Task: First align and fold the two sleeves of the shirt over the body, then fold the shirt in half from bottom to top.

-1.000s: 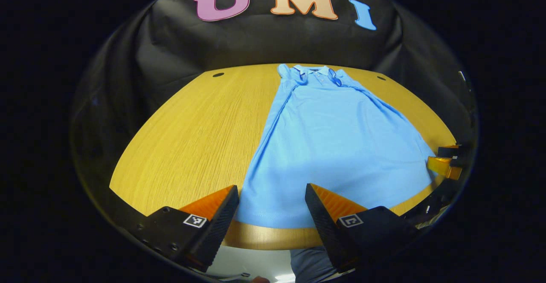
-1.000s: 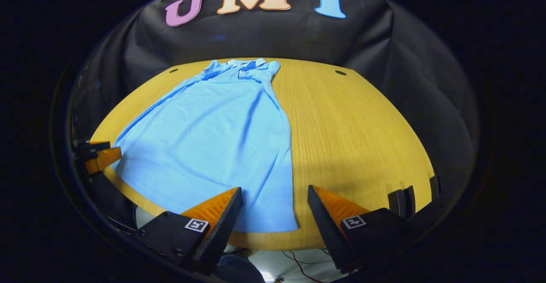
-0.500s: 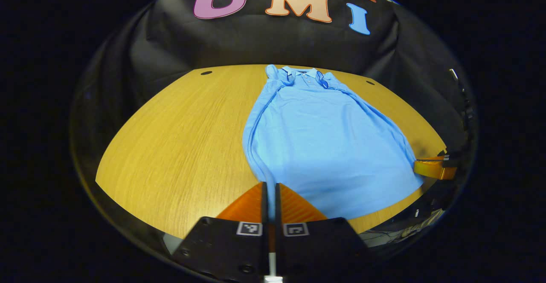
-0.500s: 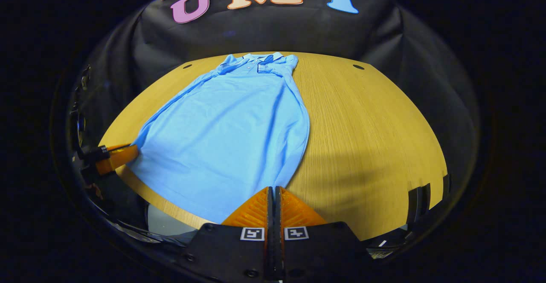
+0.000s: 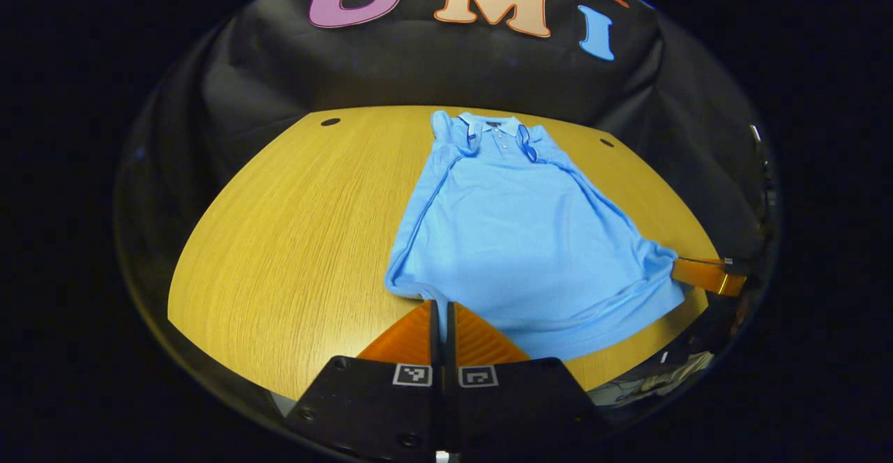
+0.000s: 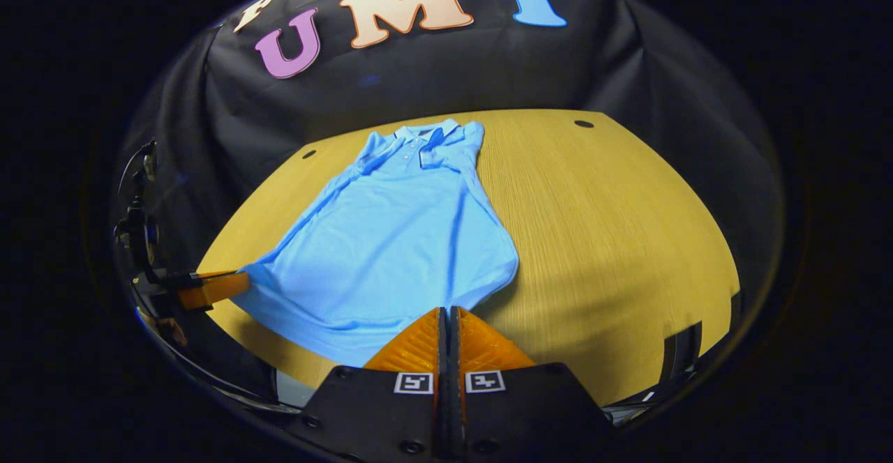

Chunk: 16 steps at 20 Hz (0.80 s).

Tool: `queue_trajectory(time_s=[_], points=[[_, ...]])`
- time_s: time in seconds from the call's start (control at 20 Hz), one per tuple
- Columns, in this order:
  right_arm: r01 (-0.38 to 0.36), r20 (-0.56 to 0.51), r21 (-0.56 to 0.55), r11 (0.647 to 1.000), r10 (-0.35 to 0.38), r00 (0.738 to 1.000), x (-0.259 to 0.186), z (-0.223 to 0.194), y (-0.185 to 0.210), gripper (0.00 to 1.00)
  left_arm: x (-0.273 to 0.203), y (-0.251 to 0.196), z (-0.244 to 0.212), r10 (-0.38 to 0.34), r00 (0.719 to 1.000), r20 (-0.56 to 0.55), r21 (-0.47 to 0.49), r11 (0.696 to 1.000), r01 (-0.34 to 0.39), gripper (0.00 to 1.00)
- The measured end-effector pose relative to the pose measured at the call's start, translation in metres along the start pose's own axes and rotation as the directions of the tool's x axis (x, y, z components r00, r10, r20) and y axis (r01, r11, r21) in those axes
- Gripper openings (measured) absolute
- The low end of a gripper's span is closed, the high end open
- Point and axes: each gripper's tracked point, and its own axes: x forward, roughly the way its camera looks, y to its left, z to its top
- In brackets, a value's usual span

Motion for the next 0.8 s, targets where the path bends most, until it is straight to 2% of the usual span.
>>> queue_trajectory(time_s=[0.2, 0.25, 0.45, 0.8], points=[[-0.013, 0.081, 0.052, 0.999, 0.009, 0.997, 0.011, 0.061, 0.006, 0.00, 0.016, 0.001, 0.048, -0.016, 0.999, 0.033, -0.049, 0.999, 0.018, 0.00], [-0.013, 0.098, 0.058, 0.998, 0.007, 0.995, 0.015, 0.075, 0.006, 0.03, 0.020, 0.003, 0.060, -0.017, 0.999, 0.046, -0.052, 0.998, 0.020, 0.00], [-0.004, 0.169, 0.077, 0.997, -0.010, 0.986, 0.035, 0.134, 0.003, 0.02, 0.037, 0.007, 0.109, -0.030, 0.996, 0.086, -0.061, 0.998, 0.035, 0.00], [0.010, 0.254, 0.111, 0.994, -0.038, 0.966, 0.075, 0.215, -0.001, 0.02, 0.075, 0.011, 0.198, -0.065, 0.985, 0.162, -0.034, 0.997, 0.071, 0.00]])
